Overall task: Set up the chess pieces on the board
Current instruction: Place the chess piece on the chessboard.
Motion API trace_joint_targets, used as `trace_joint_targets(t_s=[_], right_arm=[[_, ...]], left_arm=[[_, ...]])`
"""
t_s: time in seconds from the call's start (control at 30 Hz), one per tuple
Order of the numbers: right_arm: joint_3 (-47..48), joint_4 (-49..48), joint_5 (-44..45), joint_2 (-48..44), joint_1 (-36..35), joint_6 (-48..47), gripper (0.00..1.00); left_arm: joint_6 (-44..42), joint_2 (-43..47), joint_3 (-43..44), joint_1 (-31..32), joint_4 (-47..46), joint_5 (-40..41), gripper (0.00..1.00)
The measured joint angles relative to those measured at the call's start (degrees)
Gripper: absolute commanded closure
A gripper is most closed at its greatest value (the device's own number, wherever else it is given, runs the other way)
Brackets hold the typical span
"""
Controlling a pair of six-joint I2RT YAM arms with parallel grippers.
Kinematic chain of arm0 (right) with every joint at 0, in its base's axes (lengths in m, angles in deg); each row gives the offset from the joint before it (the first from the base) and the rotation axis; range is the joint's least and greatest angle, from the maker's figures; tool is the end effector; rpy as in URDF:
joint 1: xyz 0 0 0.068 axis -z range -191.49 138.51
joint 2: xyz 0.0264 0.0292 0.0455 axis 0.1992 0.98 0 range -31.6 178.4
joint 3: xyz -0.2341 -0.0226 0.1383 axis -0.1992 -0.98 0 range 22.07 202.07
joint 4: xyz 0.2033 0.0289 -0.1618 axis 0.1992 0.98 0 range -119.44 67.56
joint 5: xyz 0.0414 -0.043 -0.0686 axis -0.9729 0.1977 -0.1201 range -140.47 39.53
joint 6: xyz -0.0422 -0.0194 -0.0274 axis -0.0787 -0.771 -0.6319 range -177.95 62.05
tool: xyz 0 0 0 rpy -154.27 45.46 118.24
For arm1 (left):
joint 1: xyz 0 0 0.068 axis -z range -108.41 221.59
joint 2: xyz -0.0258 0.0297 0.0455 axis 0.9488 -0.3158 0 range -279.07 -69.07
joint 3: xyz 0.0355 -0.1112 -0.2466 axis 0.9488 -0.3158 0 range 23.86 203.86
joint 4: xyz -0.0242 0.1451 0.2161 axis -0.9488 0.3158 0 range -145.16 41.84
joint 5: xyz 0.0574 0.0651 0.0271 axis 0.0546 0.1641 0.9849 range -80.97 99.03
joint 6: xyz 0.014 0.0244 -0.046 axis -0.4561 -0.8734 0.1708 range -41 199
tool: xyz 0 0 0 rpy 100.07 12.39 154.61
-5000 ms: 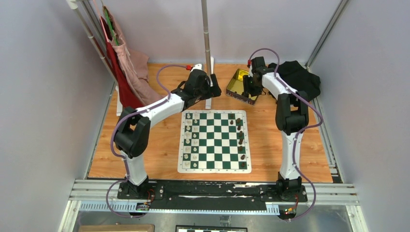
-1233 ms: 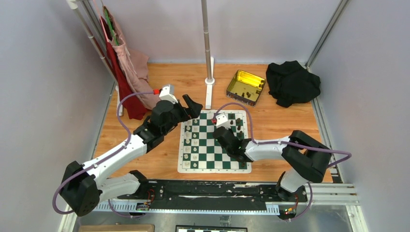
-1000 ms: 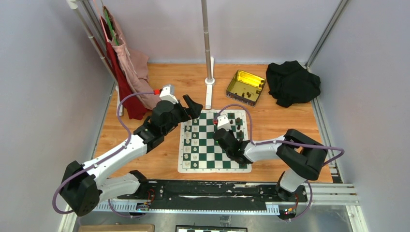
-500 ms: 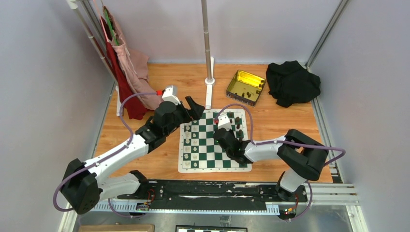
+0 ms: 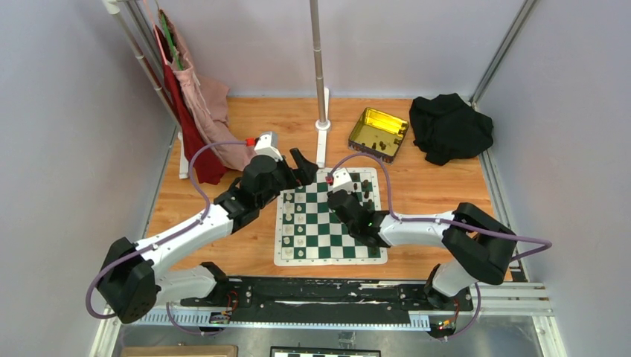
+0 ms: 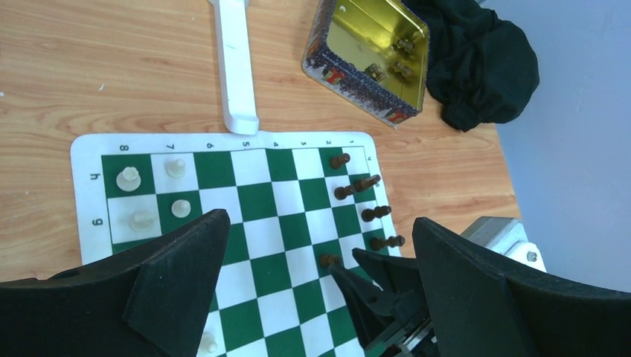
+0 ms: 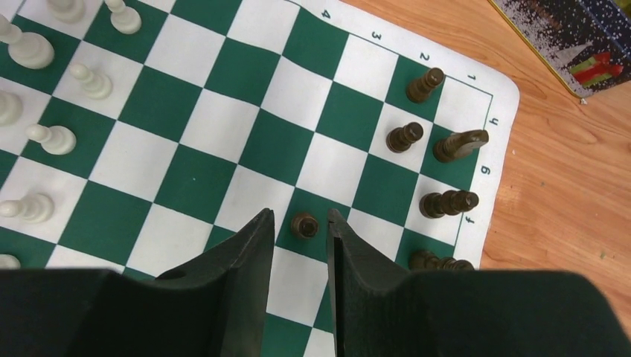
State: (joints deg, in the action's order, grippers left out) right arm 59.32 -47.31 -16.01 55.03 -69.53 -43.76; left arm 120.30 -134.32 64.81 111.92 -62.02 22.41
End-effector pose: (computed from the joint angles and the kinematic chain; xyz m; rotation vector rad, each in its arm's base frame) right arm 0.1746 0.2419 0.1762 -0.4225 1.9750 0.1584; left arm 0.2043 -0.1627 0.2745 -0.1826 1.9298 -0.7549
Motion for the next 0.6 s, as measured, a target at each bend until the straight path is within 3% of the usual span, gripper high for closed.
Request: trace_joint_targets(t_s=[0.6], right_arm=[[5.88,10.32,-6.1,-0.24,4.44,1.95,0.64]], left_arm=[[-0.42,-3.17,1.42,0.02,-1.42,-0.13,0.0]])
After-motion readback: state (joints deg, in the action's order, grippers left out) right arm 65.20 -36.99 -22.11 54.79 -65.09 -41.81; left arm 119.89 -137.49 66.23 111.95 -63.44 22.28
